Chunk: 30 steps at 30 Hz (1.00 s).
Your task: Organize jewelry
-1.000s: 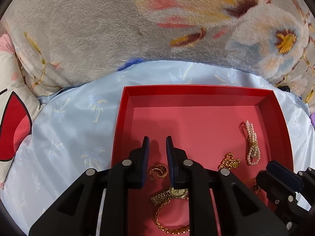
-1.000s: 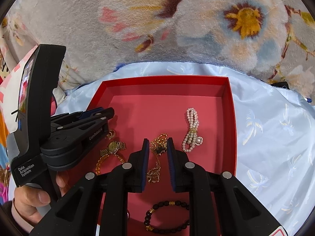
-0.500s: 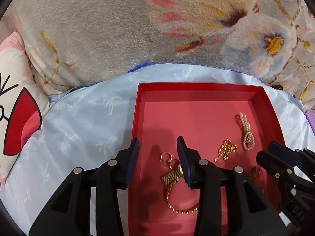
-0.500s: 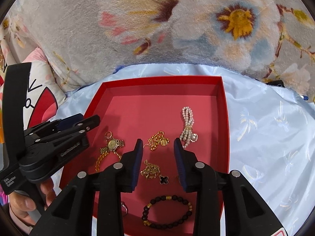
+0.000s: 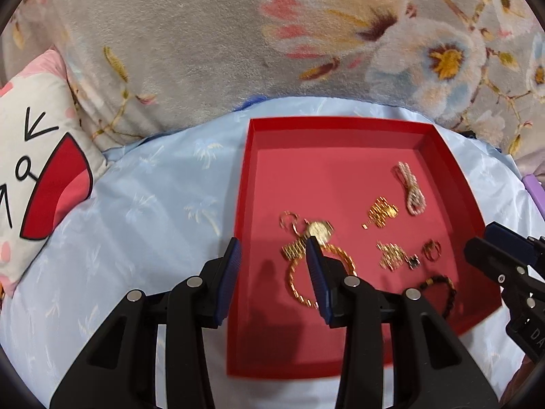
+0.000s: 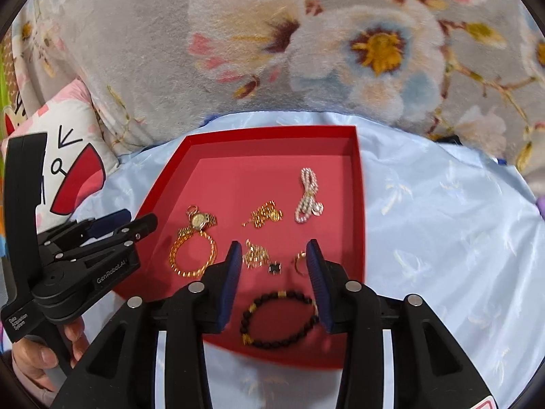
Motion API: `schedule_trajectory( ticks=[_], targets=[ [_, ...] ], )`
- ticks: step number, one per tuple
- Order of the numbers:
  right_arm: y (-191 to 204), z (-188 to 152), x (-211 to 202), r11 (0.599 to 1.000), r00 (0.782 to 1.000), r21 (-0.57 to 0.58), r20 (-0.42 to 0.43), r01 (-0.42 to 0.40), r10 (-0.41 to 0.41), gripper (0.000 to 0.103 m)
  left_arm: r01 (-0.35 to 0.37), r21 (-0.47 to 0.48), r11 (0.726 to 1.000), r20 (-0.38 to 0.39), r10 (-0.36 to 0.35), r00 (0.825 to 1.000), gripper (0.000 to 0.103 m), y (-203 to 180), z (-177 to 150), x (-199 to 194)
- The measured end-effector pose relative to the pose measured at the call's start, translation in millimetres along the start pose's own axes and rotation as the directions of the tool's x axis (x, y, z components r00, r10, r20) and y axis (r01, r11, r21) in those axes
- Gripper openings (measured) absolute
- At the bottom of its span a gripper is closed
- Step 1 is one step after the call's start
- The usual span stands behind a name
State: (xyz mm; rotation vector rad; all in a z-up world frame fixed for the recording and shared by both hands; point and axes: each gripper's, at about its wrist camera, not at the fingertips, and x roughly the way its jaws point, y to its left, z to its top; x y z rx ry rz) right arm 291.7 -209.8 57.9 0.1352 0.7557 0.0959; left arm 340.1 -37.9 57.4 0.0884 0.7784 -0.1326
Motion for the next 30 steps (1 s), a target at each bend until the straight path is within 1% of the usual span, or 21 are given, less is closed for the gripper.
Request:
schedule_trajectory(
  ticks=[2, 6, 11, 17, 20, 22, 24, 26, 28, 30],
  targets=[
    [-2, -8, -5, 1.000, 1.000, 0.009, 0.000, 0.002, -0.002, 0.039, 0.003, -0.002, 1.000, 0.005, -0.003, 1.000, 0.038, -3, -7, -7],
    [-3, -23, -15, 0.999, 0.999, 0.011, 0.010, 0.039, -0.039, 0.039, -0.021, 0.009, 1.000, 0.022, 0.021, 1.000, 0.038, -12, -21, -19],
    [-8, -38, -26, 0.999, 1.000, 0.037, 0.003, 0.023, -0.023, 0.039, 0.001, -0.005, 1.000, 0.013, -0.001, 1.000, 0.038, -18, -37, -32],
    [-6, -52, -35, 0.999, 1.000, 0.045, -0.006, 0.008, -0.007, 0.039, -0.001, -0.003, 1.000, 0.031, 0.001, 1.000, 0.039, -27, -49, -45],
    [-5, -55, -36, 0.999, 1.000, 0.042, -0.008, 0.006, -0.006, 0.039, 0.003, -0.008, 1.000, 0.029, -0.003, 1.000, 0.043, -27, -52, -47],
    [-5, -56, -35, 0.999, 1.000, 0.042, -0.007, 0.005, -0.005, 0.039, -0.010, -0.006, 1.000, 0.025, 0.010, 1.000, 0.044, -27, -52, -43],
    [-7, -56, -36, 0.999, 1.000, 0.048, -0.004, 0.006, -0.006, 0.039, -0.021, -0.019, 1.000, 0.006, 0.021, 1.000, 0.044, -21, -52, -35],
    [-10, -56, -38, 0.998, 1.000, 0.058, -0.001, 0.005, -0.005, 0.039, -0.012, -0.034, 0.999, -0.012, 0.012, 1.000, 0.044, -14, -55, -29],
    [-13, -56, -38, 0.998, 1.000, 0.066, 0.002, 0.007, -0.007, 0.039, -0.045, -0.024, 0.999, -0.010, 0.045, 0.999, 0.043, -11, -57, -31],
    [-15, -54, -37, 0.998, 1.000, 0.069, -0.002, 0.006, -0.006, 0.039, -0.046, -0.015, 0.999, -0.005, 0.046, 0.999, 0.044, -9, -59, -33]
  ],
)
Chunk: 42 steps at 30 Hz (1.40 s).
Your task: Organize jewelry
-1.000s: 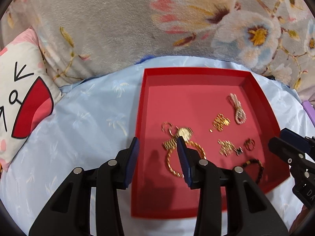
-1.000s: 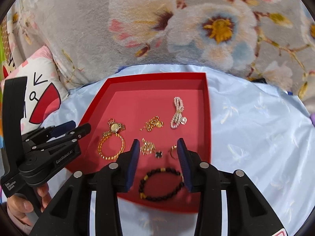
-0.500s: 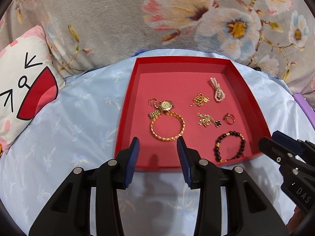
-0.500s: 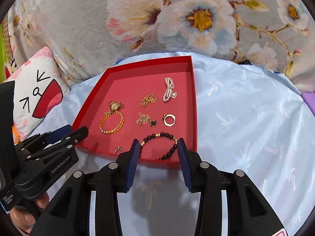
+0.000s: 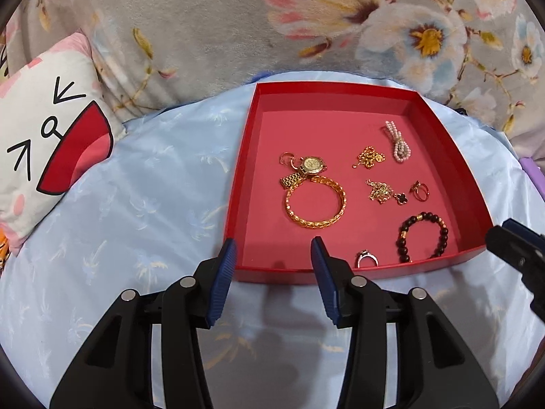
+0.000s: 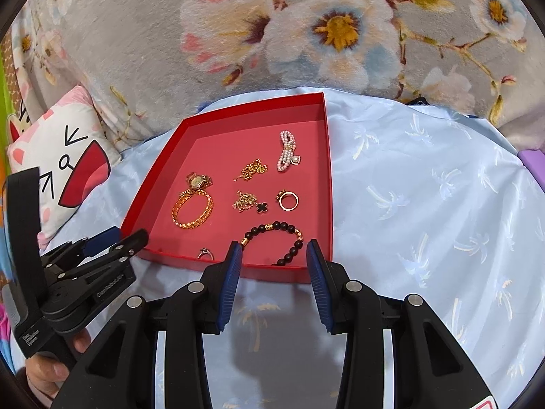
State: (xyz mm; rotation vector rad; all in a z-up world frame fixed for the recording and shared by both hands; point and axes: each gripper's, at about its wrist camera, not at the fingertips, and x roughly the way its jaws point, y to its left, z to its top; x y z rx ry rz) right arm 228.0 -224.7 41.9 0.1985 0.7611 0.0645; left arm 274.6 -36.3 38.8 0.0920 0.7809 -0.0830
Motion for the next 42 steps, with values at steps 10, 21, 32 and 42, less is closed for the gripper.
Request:
schedule_trajectory(
  ticks=[10, 21, 32, 42],
  targets=[
    [13, -5, -2, 0.999, 1.000, -0.033, -0.011, -0.016, 0.015, 0.040, 0.013, -0.014, 1.000, -0.005, -0.013, 1.000, 0.044, 8, -6, -10],
    [23, -9, -10, 0.997, 0.999, -0.071, 0.020, 0.041, -0.040, 0.060, -0.006, -0.015, 1.000, 0.059, 0.007, 0.998, 0.059, -11, -1, -42],
    [21, -6, -4, 0.994, 0.996, -0.067, 0.018, 0.084, -0.083, 0.073, -0.034, 0.025, 0.999, 0.060, 0.032, 0.998, 0.073, -22, 5, -37],
    [20, -9, 2, 0.994, 0.996, -0.057, -0.005, 0.089, -0.089, 0.073, -0.054, 0.023, 0.998, 0.034, 0.053, 0.998, 0.079, -20, 0, -33]
  ],
)
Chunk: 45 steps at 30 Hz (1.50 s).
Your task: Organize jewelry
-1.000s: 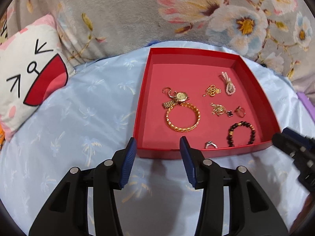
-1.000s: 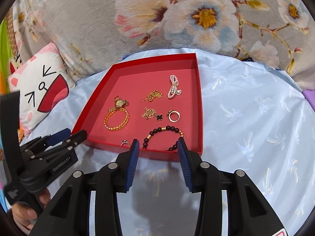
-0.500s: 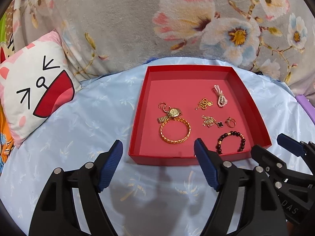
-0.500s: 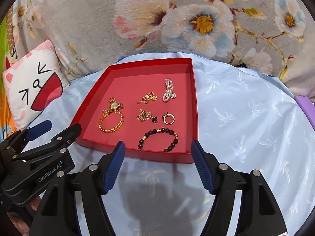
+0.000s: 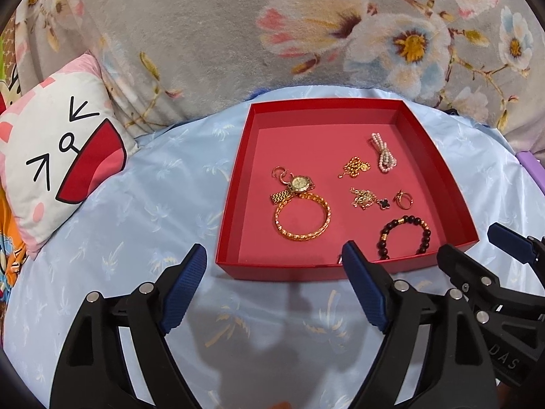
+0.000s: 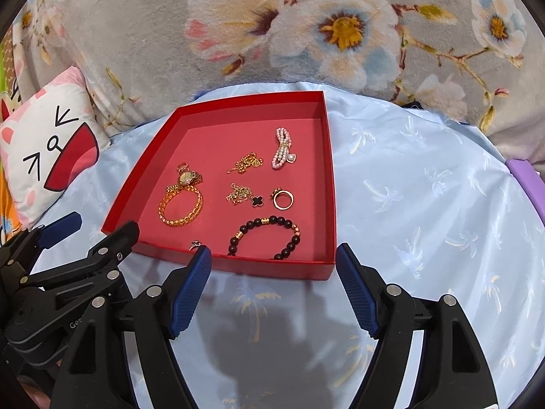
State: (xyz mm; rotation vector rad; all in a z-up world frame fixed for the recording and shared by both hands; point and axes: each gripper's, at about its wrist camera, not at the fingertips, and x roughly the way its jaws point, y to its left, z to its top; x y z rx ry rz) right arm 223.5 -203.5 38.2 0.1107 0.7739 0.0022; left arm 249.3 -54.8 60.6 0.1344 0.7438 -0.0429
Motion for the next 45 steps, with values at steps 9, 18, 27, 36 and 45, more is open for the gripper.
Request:
schedule_trajectory(
  ticks=[9, 18, 27, 36, 45],
  targets=[
    [3.2, -0.9, -1.1, 1.000, 1.000, -0.009, 0.004, 0.001, -0.001, 0.073, -0.016, -0.013, 1.000, -0.002, 0.016, 1.000, 0.080, 2.9, -1.5, -1.3],
    [3.1, -1.3, -0.8, 1.000, 1.000, -0.011, 0.005, 0.000, 0.000, 0.073, -0.034, -0.010, 0.999, 0.005, 0.034, 0.999, 0.080, 2.4, -0.9, -3.8],
    [4.8, -1.4, -1.3, 1.000, 1.000, -0.018, 0.008, 0.010, -0.009, 0.073, -0.041, -0.002, 0.999, 0.011, 0.041, 0.999, 0.080, 1.4, 0.2, -4.1],
    [4.9, -1.5, -1.1, 1.000, 1.000, -0.019, 0.008, 0.011, -0.011, 0.073, -0.030, -0.004, 1.000, -0.005, 0.030, 1.000, 0.081, 1.9, 1.6, -2.1],
    [4.4, -1.6, -1.2, 1.000, 1.000, -0.017, 0.008, 0.011, -0.011, 0.073, -0.025, -0.015, 1.000, -0.010, 0.025, 1.000, 0.087, 5.7, 0.0, 0.9]
  ],
)
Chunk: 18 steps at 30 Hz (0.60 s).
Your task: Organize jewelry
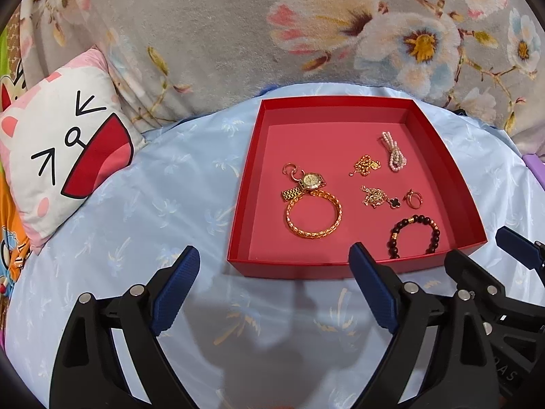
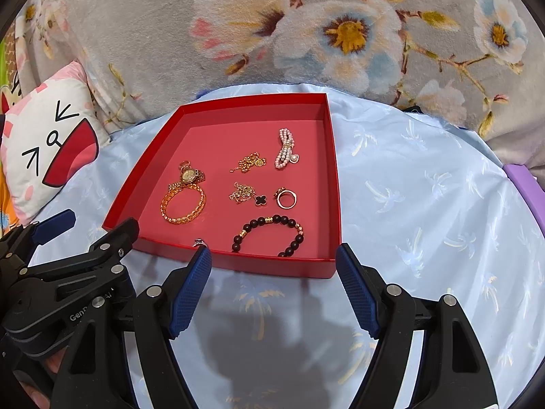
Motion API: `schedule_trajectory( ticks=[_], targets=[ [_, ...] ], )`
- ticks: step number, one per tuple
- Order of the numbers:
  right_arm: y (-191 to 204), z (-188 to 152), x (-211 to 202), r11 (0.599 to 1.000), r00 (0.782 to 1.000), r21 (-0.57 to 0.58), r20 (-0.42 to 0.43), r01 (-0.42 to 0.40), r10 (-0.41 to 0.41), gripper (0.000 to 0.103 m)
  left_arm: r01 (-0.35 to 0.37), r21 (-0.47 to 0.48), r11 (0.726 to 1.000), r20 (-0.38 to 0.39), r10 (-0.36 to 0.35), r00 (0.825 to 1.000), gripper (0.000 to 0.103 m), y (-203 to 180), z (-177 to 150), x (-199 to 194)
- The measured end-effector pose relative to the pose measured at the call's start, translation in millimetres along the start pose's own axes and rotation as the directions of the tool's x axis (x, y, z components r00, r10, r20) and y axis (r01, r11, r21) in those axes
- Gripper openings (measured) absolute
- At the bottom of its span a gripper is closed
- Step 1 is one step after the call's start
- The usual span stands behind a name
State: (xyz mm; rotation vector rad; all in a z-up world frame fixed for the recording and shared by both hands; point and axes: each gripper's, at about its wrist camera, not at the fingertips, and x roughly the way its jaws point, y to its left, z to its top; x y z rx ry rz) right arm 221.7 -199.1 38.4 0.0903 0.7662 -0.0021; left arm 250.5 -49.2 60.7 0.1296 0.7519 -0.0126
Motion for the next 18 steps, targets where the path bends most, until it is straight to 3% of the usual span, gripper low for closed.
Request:
schedule_trajectory(
  ticks=[18],
  targets=[
    [1.6, -1.1, -1.6, 0.999, 0.999, -0.002, 0.013, 0.032, -0.032, 0.079, -0.004, -0.002, 1.000, -0.016, 0.004, 1.000, 0.088, 1.5, 0.0, 4.5]
  ],
)
